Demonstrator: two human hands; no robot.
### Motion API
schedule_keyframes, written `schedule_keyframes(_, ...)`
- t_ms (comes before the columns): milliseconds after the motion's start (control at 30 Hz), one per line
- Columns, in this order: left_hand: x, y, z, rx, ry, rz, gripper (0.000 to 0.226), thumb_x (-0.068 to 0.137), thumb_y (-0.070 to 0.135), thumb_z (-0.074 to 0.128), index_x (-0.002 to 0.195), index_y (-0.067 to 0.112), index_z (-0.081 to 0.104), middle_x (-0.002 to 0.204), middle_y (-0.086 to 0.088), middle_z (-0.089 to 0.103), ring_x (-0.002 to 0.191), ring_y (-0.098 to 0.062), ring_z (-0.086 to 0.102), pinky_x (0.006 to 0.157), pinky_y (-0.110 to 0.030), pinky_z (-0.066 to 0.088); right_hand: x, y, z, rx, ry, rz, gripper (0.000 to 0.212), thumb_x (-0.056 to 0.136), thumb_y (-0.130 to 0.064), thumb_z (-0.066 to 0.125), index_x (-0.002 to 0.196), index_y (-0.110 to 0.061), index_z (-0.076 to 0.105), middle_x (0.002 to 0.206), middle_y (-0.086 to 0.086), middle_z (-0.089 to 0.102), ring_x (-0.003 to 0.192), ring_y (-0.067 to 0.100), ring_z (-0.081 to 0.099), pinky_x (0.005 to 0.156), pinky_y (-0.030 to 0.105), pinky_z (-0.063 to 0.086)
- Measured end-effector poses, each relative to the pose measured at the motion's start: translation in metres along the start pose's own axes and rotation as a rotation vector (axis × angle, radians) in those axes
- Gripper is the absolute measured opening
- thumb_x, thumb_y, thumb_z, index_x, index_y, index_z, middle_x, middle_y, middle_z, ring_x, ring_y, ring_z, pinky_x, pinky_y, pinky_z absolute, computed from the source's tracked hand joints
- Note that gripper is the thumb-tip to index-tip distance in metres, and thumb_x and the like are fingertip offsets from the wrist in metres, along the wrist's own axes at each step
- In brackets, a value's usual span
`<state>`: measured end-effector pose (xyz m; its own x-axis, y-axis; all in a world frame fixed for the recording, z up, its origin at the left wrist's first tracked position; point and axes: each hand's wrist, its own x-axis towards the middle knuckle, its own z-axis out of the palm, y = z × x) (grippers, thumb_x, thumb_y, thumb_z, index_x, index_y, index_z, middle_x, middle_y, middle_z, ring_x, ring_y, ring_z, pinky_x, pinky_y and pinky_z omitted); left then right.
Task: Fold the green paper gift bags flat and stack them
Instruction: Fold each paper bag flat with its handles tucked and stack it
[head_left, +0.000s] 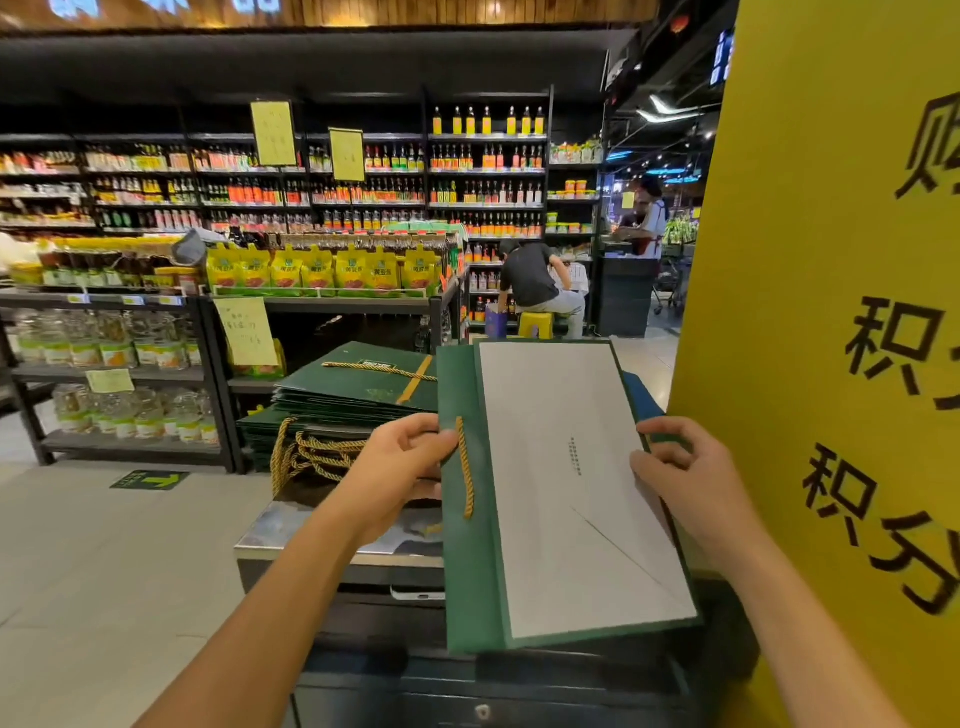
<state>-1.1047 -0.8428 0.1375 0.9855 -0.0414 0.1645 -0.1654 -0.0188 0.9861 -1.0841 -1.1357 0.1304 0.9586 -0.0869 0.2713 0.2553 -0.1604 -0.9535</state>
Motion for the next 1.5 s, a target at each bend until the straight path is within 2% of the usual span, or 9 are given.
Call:
schedule_keyframes(133,0.001,-0.018,0.008,0.008,-0.039,-0.055,0.021,0.102,0.014,0.057,0.121,0.008,0.064,0.108,-0.017,0.076,0.097,-0.035,0.073,0.087,-0.051,0.060,-0.001,0.019,0.000,-0.361,0.066,-0.152,0.025,0.090,-0.022,0.074,0.113,-0.028,0.063,0.113,-0.011,0.063,0.105,0.010,0.059,0.091,0.031,0.052)
schedule_keyframes(300,0.004,-0.038,0.010,0.010,-0.046,-0.060,0.024,0.101,0.012,0.057,0.122,0.001,0.061,0.108,-0.019,0.075,0.096,-0.035,0.073,0.078,-0.045,0.063,-0.006,0.027,0.018,-0.655,0.169,-0.333,0.018,0.090,-0.023,0.073,0.105,-0.025,0.065,0.122,-0.007,0.052,0.115,0.007,0.040,0.094,0.024,0.033)
schedule_keyframes(433,0.006,-0.043,0.008,0.033,-0.048,-0.047,0.020,0.101,0.011,0.058,0.118,0.000,0.063,0.103,-0.016,0.077,0.090,-0.030,0.075,0.071,-0.036,0.063,-0.015,0.017,0.052,-0.523,0.032,-0.393,0.010,0.092,-0.022,0.072,0.097,-0.027,0.065,0.103,-0.011,0.059,0.092,0.000,0.053,0.074,0.011,0.041)
schedule_keyframes(567,0.008,-0.050,0.007,0.079,-0.031,-0.010,0.017,0.100,0.009,0.061,0.114,0.001,0.065,0.100,-0.017,0.077,0.095,-0.032,0.075,0.082,-0.045,0.062,-0.014,0.003,0.095,-0.445,-0.114,-0.364,0.011,0.089,-0.040,0.073,0.086,-0.030,0.068,0.078,-0.011,0.063,0.078,0.005,0.057,0.064,0.025,0.048)
schedule_keyframes(733,0.009,-0.055,0.004,0.124,-0.014,0.026,0.017,0.099,0.011,0.063,0.114,0.005,0.065,0.098,-0.018,0.076,0.094,-0.034,0.075,0.087,-0.053,0.060,0.004,-0.012,0.127,-0.705,-0.107,-0.294,0.032,0.086,-0.058,0.068,0.081,-0.027,0.064,0.077,-0.010,0.062,0.078,0.012,0.058,0.062,0.029,0.044)
schedule_keyframes(933,0.009,-0.057,0.005,0.128,0.001,0.075,0.018,0.097,0.007,0.064,0.114,0.001,0.066,0.098,-0.024,0.074,0.093,-0.037,0.074,0.080,-0.043,0.063,0.006,-0.023,0.135,-0.787,-0.186,-0.274,0.014,0.090,-0.037,0.068,0.088,-0.024,0.071,0.082,-0.006,0.065,0.087,0.018,0.062,0.079,0.039,0.054)
schedule_keyframes(1100,0.008,-0.056,0.005,0.147,0.003,0.106,0.019,0.097,0.010,0.066,0.114,0.004,0.068,0.096,-0.019,0.076,0.090,-0.029,0.075,0.076,-0.039,0.063,0.005,-0.025,0.129,-0.801,-0.233,-0.279,0.011,0.088,-0.031,0.067,0.084,-0.021,0.071,0.076,-0.004,0.064,0.080,0.018,0.061,0.067,0.030,0.044)
schedule_keyframes(1367,0.002,-0.052,0.007,0.149,-0.005,0.082,0.018,0.097,0.007,0.065,0.114,0.003,0.068,0.098,-0.020,0.076,0.093,-0.036,0.075,0.084,-0.056,0.060,0.005,-0.020,0.120,-0.791,-0.298,-0.326,0.011,0.090,-0.029,0.067,0.083,-0.022,0.071,0.073,-0.005,0.065,0.073,0.017,0.061,0.067,0.034,0.053)
schedule_keyframes(1500,0.001,-0.052,0.008,0.137,-0.003,0.059,0.017,0.097,0.007,0.064,0.113,0.002,0.068,0.099,-0.017,0.077,0.094,-0.035,0.075,0.086,-0.058,0.059,0.004,-0.015,0.111,-0.648,-0.358,-0.283,0.011,0.090,-0.023,0.067,0.079,-0.021,0.068,0.061,-0.009,0.058,0.058,0.006,0.051,0.057,0.026,0.042)
